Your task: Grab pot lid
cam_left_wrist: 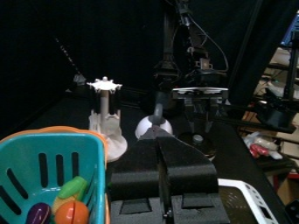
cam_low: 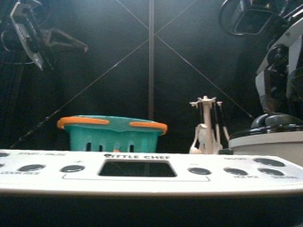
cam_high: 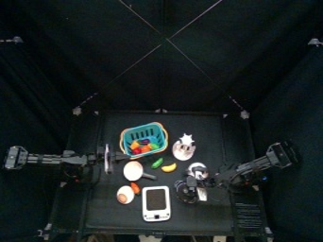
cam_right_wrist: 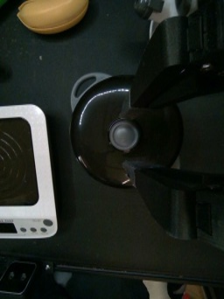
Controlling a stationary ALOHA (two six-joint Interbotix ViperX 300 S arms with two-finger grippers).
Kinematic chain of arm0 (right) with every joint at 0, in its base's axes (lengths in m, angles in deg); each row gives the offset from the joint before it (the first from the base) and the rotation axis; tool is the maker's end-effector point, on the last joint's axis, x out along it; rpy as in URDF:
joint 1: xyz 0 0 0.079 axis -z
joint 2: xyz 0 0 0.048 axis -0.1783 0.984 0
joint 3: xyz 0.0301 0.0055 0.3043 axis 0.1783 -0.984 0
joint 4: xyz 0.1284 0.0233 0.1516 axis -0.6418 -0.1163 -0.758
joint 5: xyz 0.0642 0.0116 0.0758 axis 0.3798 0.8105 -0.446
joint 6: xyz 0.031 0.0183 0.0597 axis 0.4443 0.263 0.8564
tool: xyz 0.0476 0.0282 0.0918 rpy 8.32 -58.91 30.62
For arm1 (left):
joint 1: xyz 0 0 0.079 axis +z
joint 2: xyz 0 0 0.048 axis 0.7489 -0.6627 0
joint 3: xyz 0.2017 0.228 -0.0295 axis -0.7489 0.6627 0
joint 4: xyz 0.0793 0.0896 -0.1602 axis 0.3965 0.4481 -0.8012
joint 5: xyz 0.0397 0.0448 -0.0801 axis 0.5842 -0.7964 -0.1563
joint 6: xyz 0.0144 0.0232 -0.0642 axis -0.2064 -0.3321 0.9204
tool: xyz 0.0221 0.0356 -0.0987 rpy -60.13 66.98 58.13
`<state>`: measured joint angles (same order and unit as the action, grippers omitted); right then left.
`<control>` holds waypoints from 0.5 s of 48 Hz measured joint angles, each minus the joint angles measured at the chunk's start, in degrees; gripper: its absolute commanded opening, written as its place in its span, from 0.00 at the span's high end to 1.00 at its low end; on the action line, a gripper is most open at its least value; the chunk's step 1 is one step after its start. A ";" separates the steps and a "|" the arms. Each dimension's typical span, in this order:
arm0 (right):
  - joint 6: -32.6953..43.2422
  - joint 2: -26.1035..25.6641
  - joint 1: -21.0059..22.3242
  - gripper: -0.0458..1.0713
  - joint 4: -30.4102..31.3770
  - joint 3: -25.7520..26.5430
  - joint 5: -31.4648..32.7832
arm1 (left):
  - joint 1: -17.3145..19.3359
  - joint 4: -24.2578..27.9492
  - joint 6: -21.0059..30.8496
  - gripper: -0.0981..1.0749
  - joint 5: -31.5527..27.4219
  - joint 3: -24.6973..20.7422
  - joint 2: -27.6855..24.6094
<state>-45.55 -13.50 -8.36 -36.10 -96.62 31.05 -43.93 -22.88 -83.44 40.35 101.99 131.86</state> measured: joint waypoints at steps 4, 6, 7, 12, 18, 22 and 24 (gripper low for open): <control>0.00 0.88 0.00 0.24 0.53 0.44 -0.09 | -0.09 0.00 0.09 0.95 0.00 0.09 0.00; 0.00 1.32 0.00 0.24 0.88 0.62 -0.09 | 0.00 0.00 0.00 0.95 0.00 0.09 0.09; -0.09 1.41 0.00 0.24 0.88 0.62 -0.09 | 0.00 0.00 0.09 0.95 0.00 0.09 0.00; 0.09 2.29 0.00 0.24 0.88 0.70 -0.09 | -0.18 0.00 0.00 0.95 0.00 0.09 0.09; 0.00 2.81 0.09 0.25 0.79 0.70 -0.09 | -0.26 -0.09 0.09 0.95 0.00 0.18 0.09; 0.00 2.99 0.00 0.25 0.79 0.70 -0.09 | -0.26 -0.09 0.09 0.95 0.00 0.35 0.09; 0.00 2.90 0.09 0.26 0.88 0.70 -0.09 | -0.26 -0.09 0.09 0.95 0.00 0.44 0.00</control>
<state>-45.55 -10.60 -8.27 -35.22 -95.92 30.96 -44.19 -22.97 -83.35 40.35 102.43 131.86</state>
